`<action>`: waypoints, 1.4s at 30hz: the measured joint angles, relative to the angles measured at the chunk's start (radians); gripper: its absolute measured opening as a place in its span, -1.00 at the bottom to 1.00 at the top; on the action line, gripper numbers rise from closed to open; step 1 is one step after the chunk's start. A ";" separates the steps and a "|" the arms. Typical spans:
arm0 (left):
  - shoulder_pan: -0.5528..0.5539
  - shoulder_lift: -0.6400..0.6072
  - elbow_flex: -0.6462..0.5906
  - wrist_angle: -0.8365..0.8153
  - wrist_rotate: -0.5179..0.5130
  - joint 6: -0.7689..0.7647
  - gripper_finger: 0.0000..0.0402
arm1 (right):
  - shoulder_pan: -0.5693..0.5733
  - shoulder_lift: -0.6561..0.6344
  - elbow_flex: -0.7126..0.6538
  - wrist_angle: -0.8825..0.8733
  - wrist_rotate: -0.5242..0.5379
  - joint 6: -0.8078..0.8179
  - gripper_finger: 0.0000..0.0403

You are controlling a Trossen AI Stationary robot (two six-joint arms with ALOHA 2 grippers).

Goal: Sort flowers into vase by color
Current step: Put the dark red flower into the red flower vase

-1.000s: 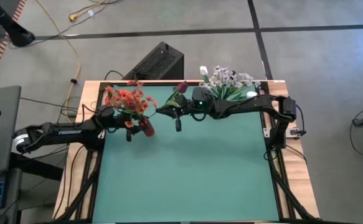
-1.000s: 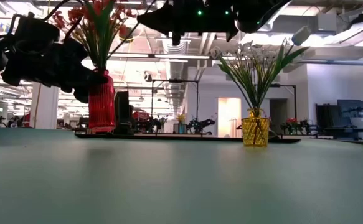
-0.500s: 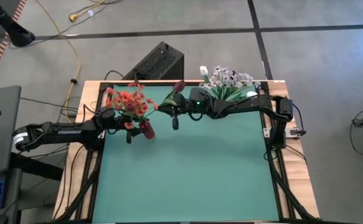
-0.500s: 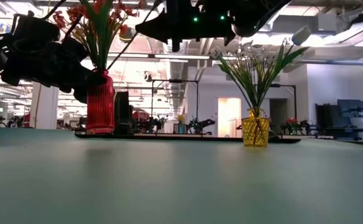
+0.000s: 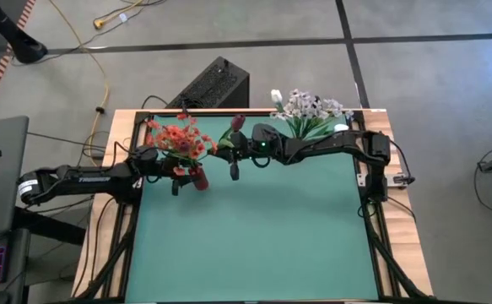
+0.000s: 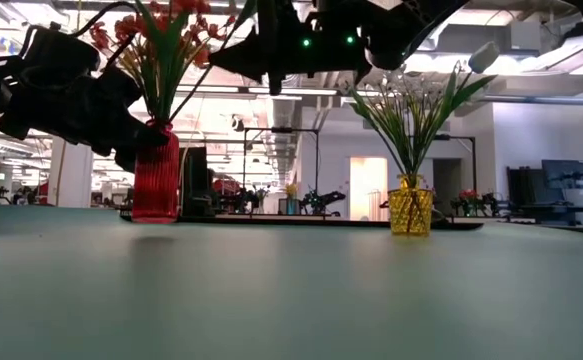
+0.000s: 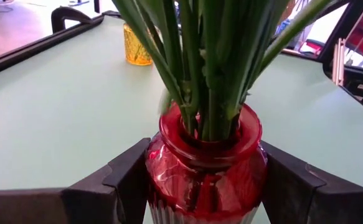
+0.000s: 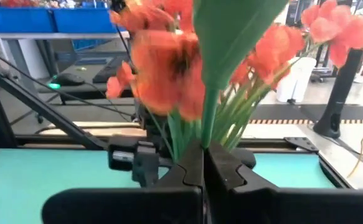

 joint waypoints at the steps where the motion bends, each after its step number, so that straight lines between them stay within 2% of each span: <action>1: 0.000 0.000 0.000 0.001 0.000 0.005 0.12 | 0.000 -0.003 0.005 -0.007 -0.001 0.003 -0.88; 16: 0.000 0.000 0.000 0.004 -0.008 0.037 0.12 | 0.007 -0.004 0.111 -0.216 -0.010 -0.029 -0.88; 24: 0.000 0.000 0.024 0.008 -0.004 0.056 0.12 | 0.007 -0.004 0.151 -0.269 -0.010 -0.037 -0.88; 31: 0.000 -0.001 0.072 -0.109 -0.009 0.106 0.12 | 0.013 -0.004 0.212 -0.366 -0.010 -0.074 -0.88; 36: 0.000 -0.001 0.080 -0.122 -0.012 0.114 0.12 | 0.015 -0.004 0.258 -0.464 -0.011 -0.100 -0.88; 42: 0.000 -0.001 0.080 -0.127 -0.012 0.124 0.12 | 0.026 -0.004 0.274 -0.467 -0.010 -0.133 -0.88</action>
